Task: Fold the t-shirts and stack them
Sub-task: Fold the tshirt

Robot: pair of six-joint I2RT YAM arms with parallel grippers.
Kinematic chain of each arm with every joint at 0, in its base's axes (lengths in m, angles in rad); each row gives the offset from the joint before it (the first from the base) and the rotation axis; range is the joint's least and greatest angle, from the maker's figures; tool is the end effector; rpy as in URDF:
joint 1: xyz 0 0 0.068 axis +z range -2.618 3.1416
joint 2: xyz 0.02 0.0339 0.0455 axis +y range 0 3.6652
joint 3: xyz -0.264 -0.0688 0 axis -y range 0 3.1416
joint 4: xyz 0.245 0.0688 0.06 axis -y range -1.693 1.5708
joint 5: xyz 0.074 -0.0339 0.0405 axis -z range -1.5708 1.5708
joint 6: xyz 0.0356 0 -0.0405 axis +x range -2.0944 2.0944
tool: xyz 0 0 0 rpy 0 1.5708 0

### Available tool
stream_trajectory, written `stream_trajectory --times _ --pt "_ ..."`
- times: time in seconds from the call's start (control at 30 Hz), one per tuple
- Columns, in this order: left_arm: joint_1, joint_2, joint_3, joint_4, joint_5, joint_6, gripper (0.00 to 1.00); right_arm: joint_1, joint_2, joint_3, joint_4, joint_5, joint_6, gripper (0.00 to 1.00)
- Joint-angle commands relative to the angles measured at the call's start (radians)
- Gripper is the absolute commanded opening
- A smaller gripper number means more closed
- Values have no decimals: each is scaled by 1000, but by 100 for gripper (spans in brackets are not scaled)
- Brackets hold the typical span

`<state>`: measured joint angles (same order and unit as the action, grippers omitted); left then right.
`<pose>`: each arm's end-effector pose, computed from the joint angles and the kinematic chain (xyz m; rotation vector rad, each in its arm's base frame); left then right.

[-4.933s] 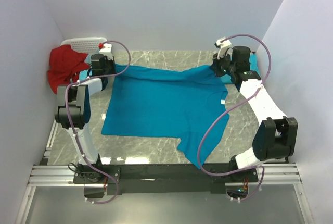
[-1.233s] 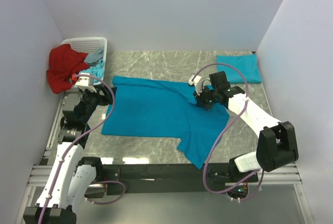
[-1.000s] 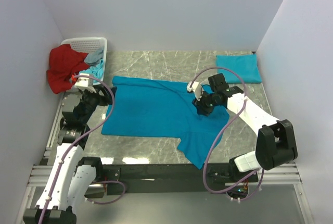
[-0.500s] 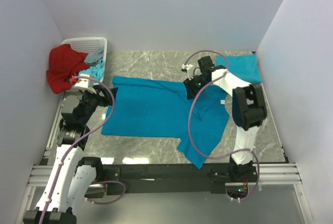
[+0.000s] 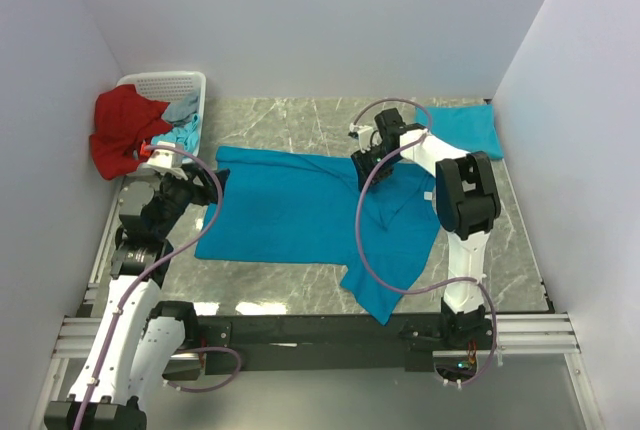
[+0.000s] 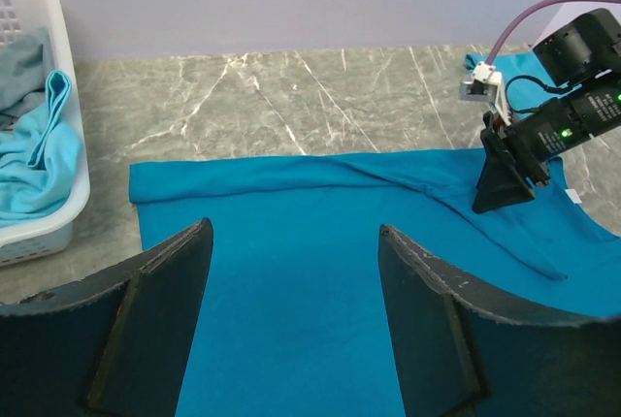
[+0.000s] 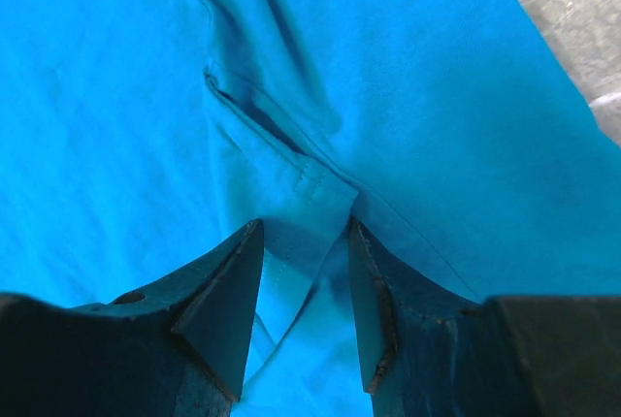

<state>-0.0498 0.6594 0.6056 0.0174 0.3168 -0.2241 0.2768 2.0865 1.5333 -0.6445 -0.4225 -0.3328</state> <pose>0.1662 -0.0194 0.3181 0.1067 1.6217 -0.4656 0.4087 0.1313 0.1663 -0.9161 2.5471 0.5655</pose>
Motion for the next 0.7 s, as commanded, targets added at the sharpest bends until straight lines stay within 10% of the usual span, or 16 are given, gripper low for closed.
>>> stream_trajectory --times 0.0,0.43,0.67 --pt "-2 5 11 26 24 2 75 -1 24 39 -1 13 9 48" --pt "-2 26 16 19 36 3 75 1 -94 -21 20 -39 -22 5" --pt "-2 36 16 16 38 6 75 9 -164 -70 23 -48 -49 0"
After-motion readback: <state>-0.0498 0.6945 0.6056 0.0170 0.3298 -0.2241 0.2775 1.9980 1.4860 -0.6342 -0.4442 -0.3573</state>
